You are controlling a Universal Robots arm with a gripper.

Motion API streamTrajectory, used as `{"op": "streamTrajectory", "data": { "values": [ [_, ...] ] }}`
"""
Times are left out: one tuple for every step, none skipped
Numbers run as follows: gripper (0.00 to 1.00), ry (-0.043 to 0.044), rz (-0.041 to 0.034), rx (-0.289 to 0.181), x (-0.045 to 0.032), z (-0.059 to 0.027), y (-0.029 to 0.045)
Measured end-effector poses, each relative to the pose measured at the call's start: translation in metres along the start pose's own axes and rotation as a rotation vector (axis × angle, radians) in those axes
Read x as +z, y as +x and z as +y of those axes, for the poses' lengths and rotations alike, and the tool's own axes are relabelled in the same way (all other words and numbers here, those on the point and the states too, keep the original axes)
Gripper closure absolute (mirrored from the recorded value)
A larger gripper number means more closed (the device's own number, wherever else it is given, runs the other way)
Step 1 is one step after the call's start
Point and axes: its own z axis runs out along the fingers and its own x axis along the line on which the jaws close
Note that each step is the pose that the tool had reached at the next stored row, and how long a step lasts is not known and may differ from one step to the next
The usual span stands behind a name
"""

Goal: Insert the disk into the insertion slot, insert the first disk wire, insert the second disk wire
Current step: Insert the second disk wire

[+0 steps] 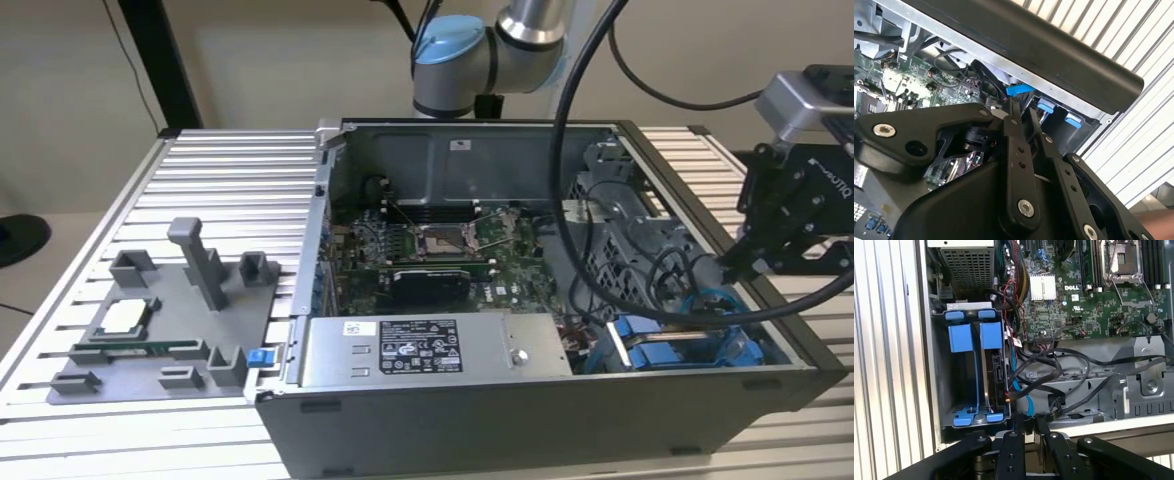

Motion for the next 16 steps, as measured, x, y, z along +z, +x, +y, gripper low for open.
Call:
{"op": "streamTrajectory", "data": {
  "values": [
    [0.0, 0.0004, -0.0003, 0.0, 0.0002, 0.0005, 0.0001],
    [0.0, 0.0008, -0.0003, 0.0, 0.0003, 0.0007, 0.0002],
    [0.0, 0.0014, -0.0001, 0.0, 0.0003, 0.0009, 0.0002],
    [0.0, 0.0021, -0.0001, 0.0, 0.0003, 0.0011, 0.0002],
    [0.0, 0.0027, -0.0004, 0.0, 0.0004, 0.0012, 0.0002],
    [1.0, 0.0033, -0.0003, 0.0, 0.0004, 0.0013, 0.0002],
    [1.0, 0.0039, -0.0004, -0.001, 0.0005, 0.0015, 0.0002],
    [1.0, 0.0044, -0.0004, -0.001, 0.0005, 0.0016, 0.0002],
    [1.0, 0.0047, -0.0005, -0.001, 0.0006, 0.0017, 0.0002],
    [1.0, 0.0048, -0.0004, -0.001, 0.0006, 0.0017, 0.0002],
    [1.0, 0.0049, -0.0004, -0.001, 0.0006, 0.0017, 0.0002],
    [1.0, 0.0049, -0.0004, -0.001, 0.0006, 0.0017, 0.0002],
    [1.0, 0.0049, -0.0004, -0.001, 0.0003, 0.0018, 0.0002],
    [1.0, 0.0049, -0.0004, -0.001, -0.0002, 0.0018, 0.0001],
    [1.0, 0.0049, -0.0004, -0.001, -0.0007, 0.0018, 0.0001],
    [0.0, 0.0049, -0.0005, -0.001, -0.0014, 0.0019, 0.0]
  ]
}}
